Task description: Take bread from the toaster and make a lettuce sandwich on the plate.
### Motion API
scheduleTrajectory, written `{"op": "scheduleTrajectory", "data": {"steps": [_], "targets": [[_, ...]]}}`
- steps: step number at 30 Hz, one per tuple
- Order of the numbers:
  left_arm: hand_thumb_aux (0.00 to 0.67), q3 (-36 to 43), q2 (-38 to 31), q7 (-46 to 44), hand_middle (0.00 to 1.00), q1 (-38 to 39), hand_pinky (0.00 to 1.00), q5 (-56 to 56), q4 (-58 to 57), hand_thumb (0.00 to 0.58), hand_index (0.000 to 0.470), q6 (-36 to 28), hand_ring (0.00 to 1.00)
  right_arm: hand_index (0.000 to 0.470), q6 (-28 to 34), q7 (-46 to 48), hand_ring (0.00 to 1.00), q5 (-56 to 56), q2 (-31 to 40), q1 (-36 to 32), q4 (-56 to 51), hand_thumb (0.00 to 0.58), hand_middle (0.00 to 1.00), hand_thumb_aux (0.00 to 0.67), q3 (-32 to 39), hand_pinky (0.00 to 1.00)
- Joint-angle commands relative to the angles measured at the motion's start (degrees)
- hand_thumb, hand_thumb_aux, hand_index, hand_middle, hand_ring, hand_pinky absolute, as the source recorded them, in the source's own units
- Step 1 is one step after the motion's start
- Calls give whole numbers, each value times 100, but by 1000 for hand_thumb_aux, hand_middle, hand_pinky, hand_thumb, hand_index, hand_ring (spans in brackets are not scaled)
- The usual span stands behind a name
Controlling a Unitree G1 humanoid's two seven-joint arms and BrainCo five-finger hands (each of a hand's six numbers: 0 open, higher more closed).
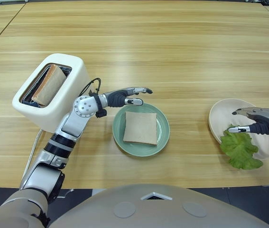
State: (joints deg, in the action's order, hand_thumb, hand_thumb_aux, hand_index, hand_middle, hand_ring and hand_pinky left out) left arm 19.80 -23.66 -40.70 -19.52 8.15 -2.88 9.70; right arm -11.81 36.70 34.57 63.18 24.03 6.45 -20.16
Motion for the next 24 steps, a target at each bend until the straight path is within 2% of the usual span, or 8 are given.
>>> {"op": "scheduleTrajectory", "data": {"steps": [1, 11, 13, 15, 16, 21, 23, 24], "targets": [[0, -4, -66, -83, 0, 77, 0, -31, 110, 0, 0, -11, 0, 0, 136, 103, 0, 174, 37, 277, -20, 0, 0, 0, 24, 0], [0, -24, -111, -174, 0, 145, 0, -124, 259, 0, 0, -13, 0, 0, 406, 210, 0, 501, -54, 564, -17, 0, 0, 0, 387, 0], [0, -22, -113, -180, 0, 153, 0, -132, 274, 0, 0, -17, 0, 59, 397, 179, 0, 534, -73, 533, -45, 136, 0, 84, 552, 0], [0, -26, -112, -186, 0, 161, 0, -139, 280, 0, 0, -17, 0, 206, 385, 138, 0, 549, -68, 465, -62, 398, 0, 294, 667, 0], [0, -28, -111, -190, 0, 165, 0, -143, 282, 0, 0, -15, 0, 243, 382, 122, 0, 554, -65, 440, -65, 445, 0, 347, 701, 0], [0, -36, -105, -197, 0, 201, 0, -157, 335, 0, 0, -26, 0, 326, 359, 30, 0, 588, -40, 361, -153, 526, 0, 465, 865, 0], [0, -33, -98, -201, 0, 201, 0, -158, 342, 0, 0, -27, 0, 370, 344, -20, 0, 598, -45, 333, -184, 554, 0, 528, 910, 0], [0, -32, -96, -204, 0, 200, 0, -159, 349, 0, 0, -28, 0, 418, 339, -79, 0, 597, -54, 298, -203, 573, 0, 596, 921, 0]]}}
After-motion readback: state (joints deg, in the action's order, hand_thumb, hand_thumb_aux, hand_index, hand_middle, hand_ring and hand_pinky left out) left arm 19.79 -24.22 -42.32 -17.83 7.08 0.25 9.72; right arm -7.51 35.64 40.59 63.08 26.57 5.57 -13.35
